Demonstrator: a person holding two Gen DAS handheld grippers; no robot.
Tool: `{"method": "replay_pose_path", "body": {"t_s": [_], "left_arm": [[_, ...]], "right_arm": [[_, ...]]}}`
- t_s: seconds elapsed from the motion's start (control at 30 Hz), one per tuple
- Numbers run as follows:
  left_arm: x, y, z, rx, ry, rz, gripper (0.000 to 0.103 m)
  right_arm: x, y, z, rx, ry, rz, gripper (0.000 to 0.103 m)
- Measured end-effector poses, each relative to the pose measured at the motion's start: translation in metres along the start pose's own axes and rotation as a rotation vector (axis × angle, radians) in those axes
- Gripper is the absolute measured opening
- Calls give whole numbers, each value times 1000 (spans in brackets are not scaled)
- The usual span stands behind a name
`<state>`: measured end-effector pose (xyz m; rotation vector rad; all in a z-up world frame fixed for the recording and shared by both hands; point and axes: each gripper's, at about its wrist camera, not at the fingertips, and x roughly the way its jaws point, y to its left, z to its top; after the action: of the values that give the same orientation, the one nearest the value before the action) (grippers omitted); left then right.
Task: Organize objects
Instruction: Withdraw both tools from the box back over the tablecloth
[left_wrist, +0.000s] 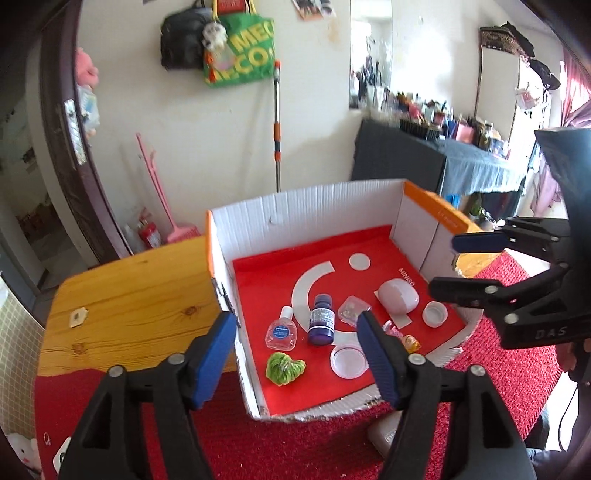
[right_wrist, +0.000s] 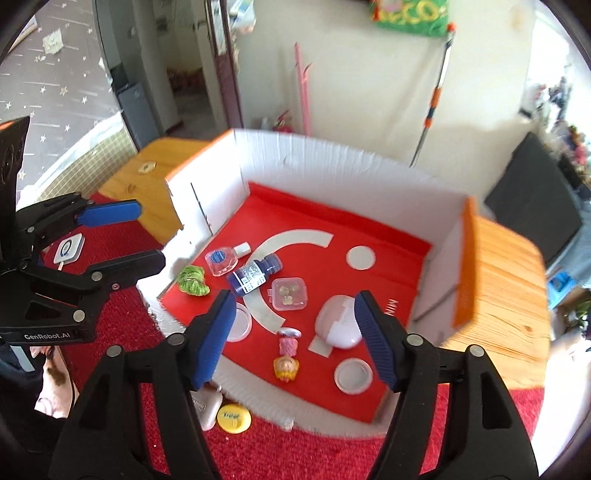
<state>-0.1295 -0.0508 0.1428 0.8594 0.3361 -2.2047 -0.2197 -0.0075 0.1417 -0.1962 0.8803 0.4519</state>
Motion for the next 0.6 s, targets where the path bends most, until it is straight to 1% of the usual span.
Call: {"method": "replay_pose_path", "body": {"t_s": [0.07, 0.13, 0.27, 0.33, 0.37, 0.43, 0.53, 0.6], "left_arm": [[-9, -4, -6, -10, -23, 7, 76], [-16, -9, -13, -19, -51, 14, 81], [-33, -20, -31, -34, -102, 38, 88], [-38, -23, -39, -52, -117, 39, 92], [-40, -25, -45, -62, -122, 38, 93], [-42, -28, -55, -78, -121, 37, 96], [-40, -32, -68, -95, -115, 37, 97], [-38, -36, -78, -102, -101, 34, 97]], "right_arm": [[-20, 1, -11, 11, -47, -30, 69], [-36, 3, -20, 36, -90, -53, 74], [-65, 13, -44, 64, -186, -132, 78], [-79, 16, -56, 88, -222, -142, 84], [-87, 16, -64, 110, -245, -138, 84], [-96, 17, -76, 146, -270, -139, 85], [-103, 18, -96, 185, -293, -170, 87], [-104, 18, -109, 204, -302, -193, 91]]}}
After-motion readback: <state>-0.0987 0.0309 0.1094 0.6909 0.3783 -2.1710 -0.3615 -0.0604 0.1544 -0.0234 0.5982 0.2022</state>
